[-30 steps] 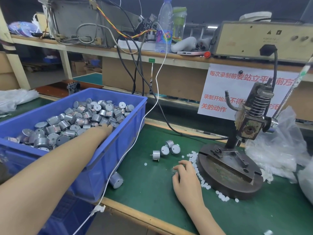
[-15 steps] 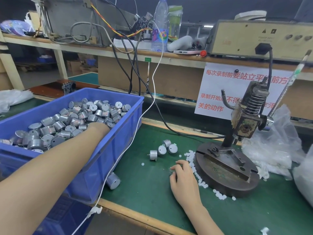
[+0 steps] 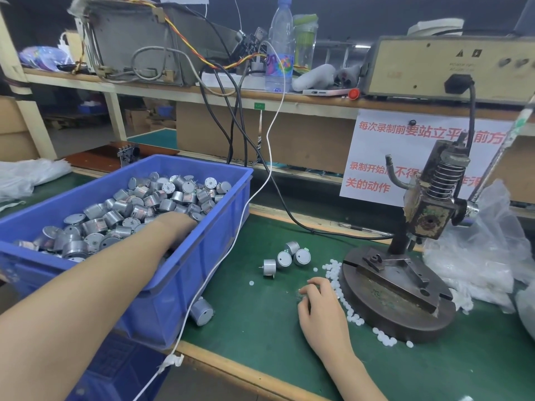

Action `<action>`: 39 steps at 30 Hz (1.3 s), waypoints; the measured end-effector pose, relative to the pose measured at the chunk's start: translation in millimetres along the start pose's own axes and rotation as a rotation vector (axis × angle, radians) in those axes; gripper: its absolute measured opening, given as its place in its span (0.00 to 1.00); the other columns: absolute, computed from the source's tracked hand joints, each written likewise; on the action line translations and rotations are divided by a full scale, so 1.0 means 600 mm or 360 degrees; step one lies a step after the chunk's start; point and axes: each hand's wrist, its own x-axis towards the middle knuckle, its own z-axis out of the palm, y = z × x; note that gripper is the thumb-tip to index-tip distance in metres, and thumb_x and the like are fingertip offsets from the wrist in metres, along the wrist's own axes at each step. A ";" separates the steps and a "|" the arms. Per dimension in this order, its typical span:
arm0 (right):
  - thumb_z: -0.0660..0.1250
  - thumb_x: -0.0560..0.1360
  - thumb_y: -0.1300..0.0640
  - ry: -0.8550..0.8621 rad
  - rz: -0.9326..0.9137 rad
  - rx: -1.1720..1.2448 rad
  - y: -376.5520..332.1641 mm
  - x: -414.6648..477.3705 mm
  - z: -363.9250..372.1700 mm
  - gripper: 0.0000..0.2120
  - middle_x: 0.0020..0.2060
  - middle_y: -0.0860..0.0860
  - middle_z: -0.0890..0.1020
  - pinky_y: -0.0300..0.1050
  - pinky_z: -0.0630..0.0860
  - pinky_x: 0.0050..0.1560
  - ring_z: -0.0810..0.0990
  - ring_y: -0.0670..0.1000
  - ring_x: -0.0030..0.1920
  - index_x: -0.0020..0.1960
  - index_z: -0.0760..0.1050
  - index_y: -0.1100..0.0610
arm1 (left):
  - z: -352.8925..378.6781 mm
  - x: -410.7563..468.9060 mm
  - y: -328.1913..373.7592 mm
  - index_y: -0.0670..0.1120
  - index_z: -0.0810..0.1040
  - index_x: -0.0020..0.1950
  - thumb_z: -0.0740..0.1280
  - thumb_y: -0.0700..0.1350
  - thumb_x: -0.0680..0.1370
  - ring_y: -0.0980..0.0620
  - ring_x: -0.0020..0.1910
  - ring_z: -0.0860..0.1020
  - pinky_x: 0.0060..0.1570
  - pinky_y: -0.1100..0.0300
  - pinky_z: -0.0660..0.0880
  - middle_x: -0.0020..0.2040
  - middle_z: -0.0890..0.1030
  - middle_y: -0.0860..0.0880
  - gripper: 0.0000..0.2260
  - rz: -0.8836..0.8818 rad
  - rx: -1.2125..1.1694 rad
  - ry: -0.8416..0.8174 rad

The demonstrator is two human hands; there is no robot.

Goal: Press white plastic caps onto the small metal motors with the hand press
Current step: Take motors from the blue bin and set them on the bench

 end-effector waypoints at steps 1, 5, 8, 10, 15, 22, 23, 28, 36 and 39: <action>0.58 0.77 0.59 0.0001 -0.0002 -0.0002 0.000 0.000 0.000 0.10 0.59 0.48 0.71 0.41 0.70 0.44 0.75 0.49 0.51 0.53 0.76 0.59 | 0.004 0.000 -0.005 0.46 0.75 0.53 0.58 0.40 0.77 0.46 0.53 0.78 0.51 0.57 0.74 0.54 0.79 0.45 0.09 0.0025 0.0003 0.0045; 0.58 0.77 0.59 -0.0003 -0.0004 -0.0008 0.000 0.002 0.001 0.10 0.58 0.48 0.72 0.41 0.70 0.44 0.75 0.49 0.51 0.53 0.76 0.58 | 0.019 0.011 -0.014 0.50 0.70 0.42 0.58 0.40 0.77 0.46 0.50 0.78 0.50 0.57 0.74 0.50 0.79 0.47 0.06 0.0005 -0.0231 0.0081; 0.58 0.77 0.59 -0.0010 -0.0008 -0.0009 0.001 0.002 0.000 0.10 0.58 0.48 0.72 0.41 0.70 0.45 0.75 0.49 0.52 0.53 0.76 0.59 | 0.023 0.019 -0.006 0.48 0.69 0.42 0.56 0.42 0.79 0.47 0.46 0.76 0.49 0.57 0.72 0.44 0.77 0.48 0.07 -0.0127 -0.0729 0.0037; 0.57 0.78 0.58 -0.0020 -0.0010 -0.0010 0.001 0.002 0.000 0.10 0.57 0.48 0.72 0.41 0.70 0.46 0.75 0.49 0.52 0.53 0.76 0.58 | 0.028 0.020 -0.008 0.45 0.72 0.45 0.54 0.43 0.80 0.46 0.44 0.75 0.47 0.58 0.70 0.41 0.75 0.48 0.09 -0.0132 -0.0934 0.0051; 0.56 0.78 0.58 -0.0043 -0.0010 -0.0019 0.002 0.002 0.000 0.11 0.56 0.48 0.72 0.40 0.69 0.46 0.74 0.48 0.52 0.53 0.76 0.58 | 0.034 0.016 -0.012 0.46 0.74 0.62 0.53 0.46 0.82 0.41 0.58 0.75 0.61 0.46 0.71 0.59 0.76 0.43 0.13 -0.0024 -0.1108 0.0082; 0.58 0.77 0.58 -0.0031 0.0043 0.0017 0.000 0.002 -0.001 0.09 0.57 0.47 0.71 0.42 0.70 0.42 0.75 0.49 0.48 0.50 0.76 0.58 | 0.034 0.022 -0.016 0.46 0.70 0.66 0.58 0.40 0.79 0.45 0.59 0.74 0.56 0.55 0.70 0.61 0.75 0.45 0.16 0.0071 -0.0936 0.0098; 0.58 0.77 0.58 -0.0033 0.0054 0.0022 -0.001 0.001 -0.002 0.08 0.58 0.47 0.71 0.43 0.70 0.42 0.75 0.49 0.47 0.50 0.76 0.58 | 0.036 0.023 -0.018 0.46 0.70 0.66 0.58 0.40 0.79 0.45 0.57 0.75 0.54 0.54 0.71 0.60 0.76 0.44 0.16 0.0051 -0.0935 0.0060; 0.58 0.77 0.58 -0.0044 0.0063 0.0029 -0.002 0.001 -0.002 0.08 0.59 0.47 0.70 0.44 0.71 0.42 0.76 0.50 0.47 0.50 0.75 0.58 | 0.043 0.029 -0.027 0.52 0.67 0.66 0.56 0.41 0.78 0.47 0.43 0.77 0.43 0.53 0.76 0.49 0.77 0.46 0.16 0.0031 -0.1122 -0.0104; 0.58 0.77 0.58 -0.0038 0.0058 0.0004 -0.002 0.000 -0.001 0.09 0.58 0.47 0.71 0.43 0.70 0.41 0.75 0.50 0.46 0.50 0.76 0.58 | 0.043 0.035 -0.026 0.54 0.58 0.72 0.53 0.47 0.81 0.52 0.32 0.71 0.35 0.62 0.70 0.47 0.76 0.47 0.20 0.0032 -0.1332 -0.0252; 0.58 0.77 0.58 -0.0044 0.0060 0.0000 -0.002 0.001 -0.001 0.09 0.58 0.47 0.71 0.43 0.70 0.42 0.76 0.50 0.47 0.50 0.76 0.58 | 0.039 0.027 -0.026 0.53 0.60 0.70 0.52 0.43 0.81 0.55 0.24 0.69 0.27 0.66 0.67 0.37 0.73 0.47 0.18 0.0028 -0.1410 -0.0279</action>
